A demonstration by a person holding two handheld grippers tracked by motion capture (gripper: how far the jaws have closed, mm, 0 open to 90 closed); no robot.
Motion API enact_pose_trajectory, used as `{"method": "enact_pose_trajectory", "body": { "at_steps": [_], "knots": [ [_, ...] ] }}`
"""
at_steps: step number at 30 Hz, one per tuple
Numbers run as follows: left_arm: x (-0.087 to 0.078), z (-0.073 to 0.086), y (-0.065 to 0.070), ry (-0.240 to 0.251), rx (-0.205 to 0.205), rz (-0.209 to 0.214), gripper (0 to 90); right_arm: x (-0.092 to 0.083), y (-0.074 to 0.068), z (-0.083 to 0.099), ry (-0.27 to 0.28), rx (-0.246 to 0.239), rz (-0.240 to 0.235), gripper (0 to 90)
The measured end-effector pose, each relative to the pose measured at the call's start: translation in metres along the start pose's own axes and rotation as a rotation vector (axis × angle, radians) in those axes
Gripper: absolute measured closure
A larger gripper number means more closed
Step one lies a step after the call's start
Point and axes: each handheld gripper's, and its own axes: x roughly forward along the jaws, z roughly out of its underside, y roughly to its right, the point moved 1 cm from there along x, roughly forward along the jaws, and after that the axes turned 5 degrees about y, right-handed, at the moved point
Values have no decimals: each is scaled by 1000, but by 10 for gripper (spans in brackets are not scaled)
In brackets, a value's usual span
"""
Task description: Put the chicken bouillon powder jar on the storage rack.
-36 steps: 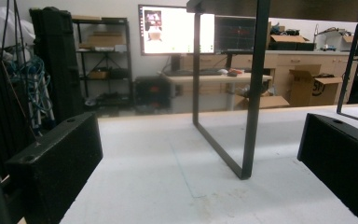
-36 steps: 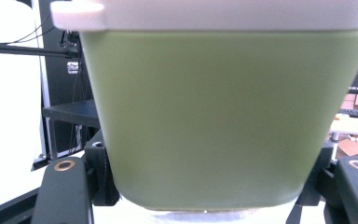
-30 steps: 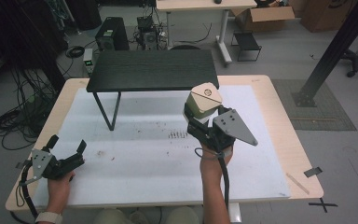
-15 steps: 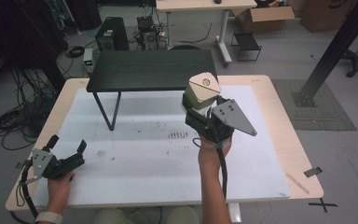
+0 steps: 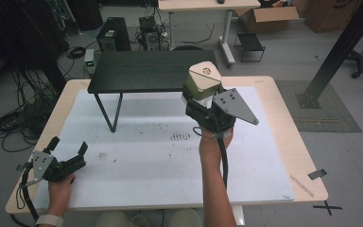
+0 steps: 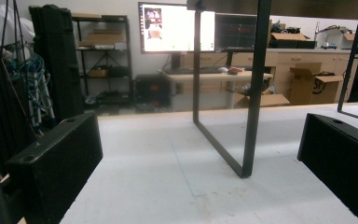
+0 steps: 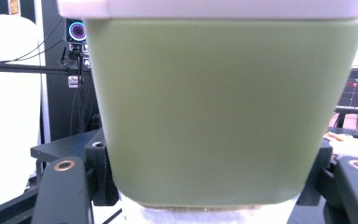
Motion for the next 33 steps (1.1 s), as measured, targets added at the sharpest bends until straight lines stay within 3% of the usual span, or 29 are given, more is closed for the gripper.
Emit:
{"method": "enact_pose_trajectory", "body": {
  "at_steps": [13, 33],
  "knots": [
    [0, 0, 0, 2, -3, 0, 2, 22, 3, -13, 19, 0, -12, 293],
    [0, 0, 0, -2, -4, 0, 2, 75, 1, -27, 11, -23, -46, 293]
  ]
}}
